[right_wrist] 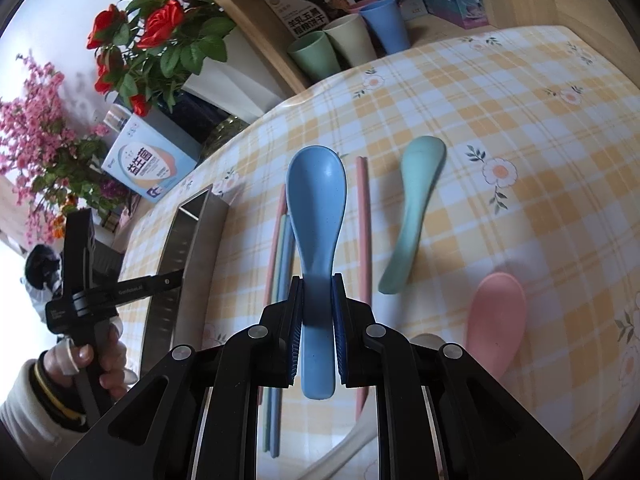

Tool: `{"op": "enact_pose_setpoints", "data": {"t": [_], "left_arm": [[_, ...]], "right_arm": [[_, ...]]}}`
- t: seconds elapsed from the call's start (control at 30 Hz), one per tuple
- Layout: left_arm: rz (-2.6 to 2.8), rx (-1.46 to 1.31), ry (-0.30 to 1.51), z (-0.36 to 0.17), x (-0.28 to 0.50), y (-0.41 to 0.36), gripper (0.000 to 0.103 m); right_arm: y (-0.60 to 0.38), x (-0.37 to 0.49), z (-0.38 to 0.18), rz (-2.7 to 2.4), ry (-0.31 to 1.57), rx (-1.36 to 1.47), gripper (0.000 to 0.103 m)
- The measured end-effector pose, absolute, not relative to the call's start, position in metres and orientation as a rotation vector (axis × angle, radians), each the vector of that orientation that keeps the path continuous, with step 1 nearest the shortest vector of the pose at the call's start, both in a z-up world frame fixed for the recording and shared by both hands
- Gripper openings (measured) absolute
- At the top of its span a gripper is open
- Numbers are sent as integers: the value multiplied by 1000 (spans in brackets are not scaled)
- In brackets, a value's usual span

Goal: Organize utensils
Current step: 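Lift the green chopstick with the left tool while the right tool grasps the blue spoon, then place green chopstick in caddy with left tool while right tool drops blue spoon in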

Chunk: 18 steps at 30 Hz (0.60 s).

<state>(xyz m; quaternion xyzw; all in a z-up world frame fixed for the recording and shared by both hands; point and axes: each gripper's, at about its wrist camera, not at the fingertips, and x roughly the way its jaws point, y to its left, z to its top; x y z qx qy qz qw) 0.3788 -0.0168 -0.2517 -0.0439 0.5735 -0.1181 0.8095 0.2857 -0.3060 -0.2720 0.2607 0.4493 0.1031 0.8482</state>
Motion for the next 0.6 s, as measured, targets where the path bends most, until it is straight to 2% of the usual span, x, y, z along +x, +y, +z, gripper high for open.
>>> {"op": "enact_pose_setpoints", "data": {"t": [0.07,0.2,0.27,0.33,0.47,0.53,0.6], "left_arm": [[-262,-80,1222,-250,378,-20,8],[-252,-61,1195,-240,374,-21,26],[-248,-40,1170,-232,370,-21,30],[-251,-23,1142,-222,364,-20,45],[-246,28,1073,-201,350,-18,62],[-227,56,1034,-190,341,-14,77],[-207,72,1003,-182,334,-8,85]], "right_arm": [[-307,286,-273,213,951,552,14],[-306,285,-273,208,955,551,14],[-304,285,-272,210,959,548,14],[-301,285,-270,212,962,541,14],[-286,290,-263,226,974,514,14],[-277,293,-259,238,983,496,14],[-265,297,-256,250,991,476,14]]}}
